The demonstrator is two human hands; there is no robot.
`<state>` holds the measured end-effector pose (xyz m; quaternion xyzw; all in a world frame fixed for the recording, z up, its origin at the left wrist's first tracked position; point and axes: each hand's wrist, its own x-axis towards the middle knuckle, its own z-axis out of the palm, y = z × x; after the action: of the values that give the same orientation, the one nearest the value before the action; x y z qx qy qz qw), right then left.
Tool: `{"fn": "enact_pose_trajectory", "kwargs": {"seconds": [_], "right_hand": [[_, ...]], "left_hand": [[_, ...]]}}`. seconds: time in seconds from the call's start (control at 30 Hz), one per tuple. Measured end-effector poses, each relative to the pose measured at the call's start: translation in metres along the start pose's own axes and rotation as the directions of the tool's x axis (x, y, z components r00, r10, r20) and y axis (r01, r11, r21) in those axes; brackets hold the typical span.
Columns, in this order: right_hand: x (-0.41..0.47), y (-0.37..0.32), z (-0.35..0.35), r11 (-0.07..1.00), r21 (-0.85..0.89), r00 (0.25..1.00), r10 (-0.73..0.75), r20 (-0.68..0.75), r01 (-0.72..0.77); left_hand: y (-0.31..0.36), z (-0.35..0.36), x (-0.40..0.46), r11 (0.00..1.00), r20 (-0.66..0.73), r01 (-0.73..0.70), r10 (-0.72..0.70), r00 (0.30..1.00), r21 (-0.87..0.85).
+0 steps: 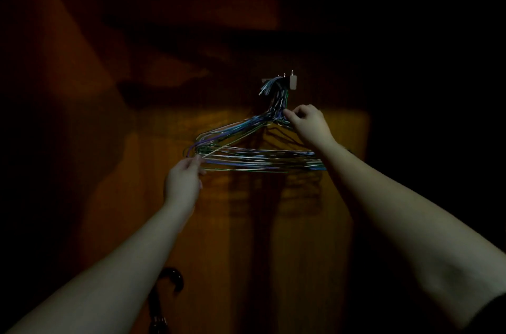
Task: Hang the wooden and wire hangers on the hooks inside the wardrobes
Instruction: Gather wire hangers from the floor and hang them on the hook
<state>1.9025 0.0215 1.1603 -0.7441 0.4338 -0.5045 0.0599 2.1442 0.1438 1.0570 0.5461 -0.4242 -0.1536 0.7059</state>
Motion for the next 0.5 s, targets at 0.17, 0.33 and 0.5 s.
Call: {"fn": "enact_pose_trajectory", "kwargs": {"seconds": [0.17, 0.33, 0.5], "right_hand": [[0.008, -0.002, 0.001, 0.985, -0.173, 1.0, 0.006, 0.027, -0.001], [0.014, -0.001, 0.002, 0.979, -0.206, 0.999, 0.003, 0.035, 0.004], [0.019, 0.003, 0.004, 0.98, -0.201, 1.0, 0.003, 0.027, 0.003]], "left_hand": [[0.0, 0.01, 0.008, 0.998, -0.053, 0.065, -0.065, 0.996, 0.001], [-0.001, 0.009, 0.023, 0.988, -0.07, 0.109, -0.102, 0.992, 0.106], [0.0, 0.007, 0.033, 0.937, -0.187, 0.135, -0.076, 0.979, 0.323]]}}
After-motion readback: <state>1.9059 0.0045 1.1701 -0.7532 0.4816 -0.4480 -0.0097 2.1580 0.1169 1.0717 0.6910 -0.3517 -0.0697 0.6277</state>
